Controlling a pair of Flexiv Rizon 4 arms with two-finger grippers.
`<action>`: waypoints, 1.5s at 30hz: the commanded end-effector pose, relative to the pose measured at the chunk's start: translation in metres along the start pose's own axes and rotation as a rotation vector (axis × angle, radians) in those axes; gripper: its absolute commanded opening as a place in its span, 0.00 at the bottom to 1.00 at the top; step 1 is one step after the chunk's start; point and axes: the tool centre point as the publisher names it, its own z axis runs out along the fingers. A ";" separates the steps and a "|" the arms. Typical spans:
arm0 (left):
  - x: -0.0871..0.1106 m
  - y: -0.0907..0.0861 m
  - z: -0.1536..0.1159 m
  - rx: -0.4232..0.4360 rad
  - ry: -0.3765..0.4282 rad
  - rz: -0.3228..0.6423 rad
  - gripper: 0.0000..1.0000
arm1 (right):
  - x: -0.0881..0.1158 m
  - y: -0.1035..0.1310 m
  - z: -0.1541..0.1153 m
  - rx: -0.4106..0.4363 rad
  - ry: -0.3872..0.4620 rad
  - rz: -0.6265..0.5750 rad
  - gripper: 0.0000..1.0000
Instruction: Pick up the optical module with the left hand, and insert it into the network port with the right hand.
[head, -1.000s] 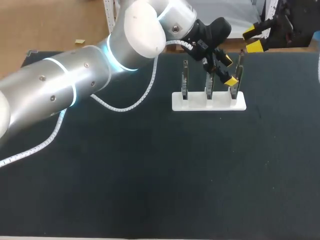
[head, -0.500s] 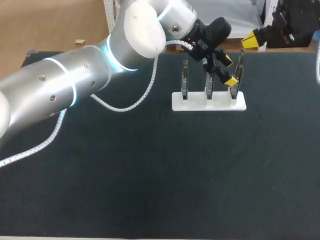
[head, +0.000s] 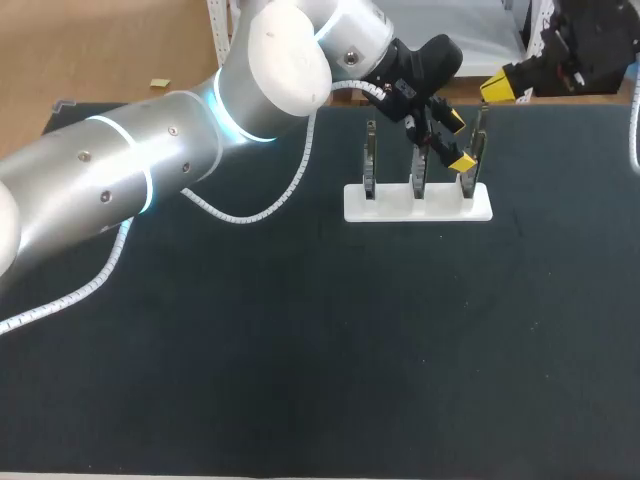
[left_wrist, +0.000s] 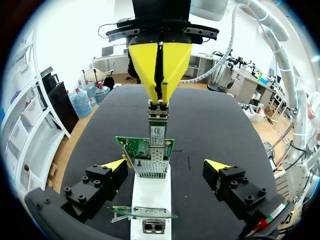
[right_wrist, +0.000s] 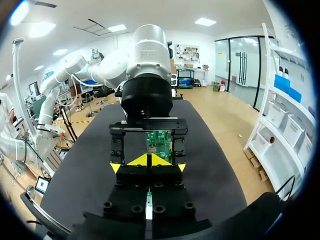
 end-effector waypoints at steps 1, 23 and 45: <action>-0.001 0.001 0.000 0.002 0.005 -0.002 1.00 | 0.003 -0.005 0.003 -0.011 0.009 0.009 0.00; -0.001 0.001 0.000 0.002 0.005 -0.002 1.00 | 0.030 -0.003 0.018 -0.035 0.056 0.066 0.00; -0.001 0.001 0.000 0.002 0.005 -0.002 1.00 | 0.040 0.000 0.026 -0.033 0.068 0.085 0.00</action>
